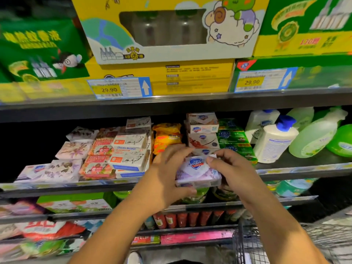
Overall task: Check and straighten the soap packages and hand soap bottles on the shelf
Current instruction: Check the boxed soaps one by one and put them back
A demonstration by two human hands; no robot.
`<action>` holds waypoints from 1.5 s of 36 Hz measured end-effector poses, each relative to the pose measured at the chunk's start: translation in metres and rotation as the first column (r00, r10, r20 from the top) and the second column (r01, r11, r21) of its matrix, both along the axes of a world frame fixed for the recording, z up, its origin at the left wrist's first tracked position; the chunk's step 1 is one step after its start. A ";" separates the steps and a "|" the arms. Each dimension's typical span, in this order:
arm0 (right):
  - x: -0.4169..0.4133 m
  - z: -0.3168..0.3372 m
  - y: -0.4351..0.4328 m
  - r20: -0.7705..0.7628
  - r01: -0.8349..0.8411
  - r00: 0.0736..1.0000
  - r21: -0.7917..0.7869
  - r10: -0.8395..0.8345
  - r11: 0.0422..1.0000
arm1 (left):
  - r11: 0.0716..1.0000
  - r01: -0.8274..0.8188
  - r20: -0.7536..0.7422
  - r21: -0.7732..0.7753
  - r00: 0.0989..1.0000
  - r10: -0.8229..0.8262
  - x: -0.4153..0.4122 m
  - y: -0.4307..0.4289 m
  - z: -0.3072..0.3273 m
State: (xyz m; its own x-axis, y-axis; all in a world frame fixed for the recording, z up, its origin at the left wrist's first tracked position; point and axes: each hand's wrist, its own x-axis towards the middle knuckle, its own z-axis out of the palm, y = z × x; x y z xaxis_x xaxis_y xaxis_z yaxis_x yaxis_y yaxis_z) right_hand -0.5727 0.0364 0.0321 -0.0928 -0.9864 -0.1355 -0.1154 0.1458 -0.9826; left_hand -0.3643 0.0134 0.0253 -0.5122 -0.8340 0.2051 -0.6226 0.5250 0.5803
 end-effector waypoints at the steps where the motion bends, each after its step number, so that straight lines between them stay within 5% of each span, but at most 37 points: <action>1: 0.007 0.003 -0.004 -0.018 -0.029 0.999 -0.018 0.028 0.999 | 0.996 0.021 0.053 -0.081 0.998 -0.016 0.005 -0.001 0.003; 7: 0.037 0.008 -0.023 -0.051 -0.066 0.997 -0.087 0.062 0.994 | 0.998 -0.061 0.029 -0.031 0.998 0.062 0.031 -0.013 0.014; 10: 0.054 0.006 -0.035 -0.013 -0.015 1.000 -0.026 0.014 1.000 | 0.992 -0.118 -0.123 0.042 0.985 0.122 0.058 -0.022 0.015; 13: 0.071 -0.001 -0.048 -0.169 -0.082 0.983 -0.016 0.078 0.997 | 0.978 -0.181 -0.169 0.105 0.966 0.197 0.088 -0.028 0.014; 20: 0.130 -0.003 -0.068 -0.678 -0.329 0.699 -0.024 0.226 0.944 | 0.929 -0.317 -0.293 0.190 0.885 0.362 0.172 -0.038 0.004; 29: 0.188 -0.004 -0.079 -0.898 -0.364 0.371 0.094 0.237 0.926 | 0.838 -0.514 -0.249 0.183 0.800 0.545 0.283 -0.041 -0.006; 41: 0.205 -0.046 -0.076 -0.839 -0.253 0.543 -0.202 -0.034 0.946 | 0.783 -0.599 -0.059 0.169 0.787 0.614 0.391 -0.097 -0.037; 50: 0.220 -0.046 -0.068 -0.865 -0.158 0.495 -0.178 -0.079 0.971 | 0.921 -0.368 0.101 0.128 0.929 0.357 0.414 -0.135 -0.054; 54: 0.225 -0.045 -0.067 -0.853 -0.129 0.514 -0.180 -0.089 0.975 | 0.965 -0.241 0.350 0.106 0.917 0.191 0.418 -0.144 -0.065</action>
State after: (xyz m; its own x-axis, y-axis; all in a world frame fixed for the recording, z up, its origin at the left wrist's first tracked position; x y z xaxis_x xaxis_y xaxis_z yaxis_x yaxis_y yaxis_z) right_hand -0.3477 -0.0304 -0.0133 -0.0352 -0.9811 0.1902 -0.9114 -0.0465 -0.4088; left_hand 0.0540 -0.1311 -0.0400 -0.3337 -0.9395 -0.0773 -0.8819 0.2822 0.3778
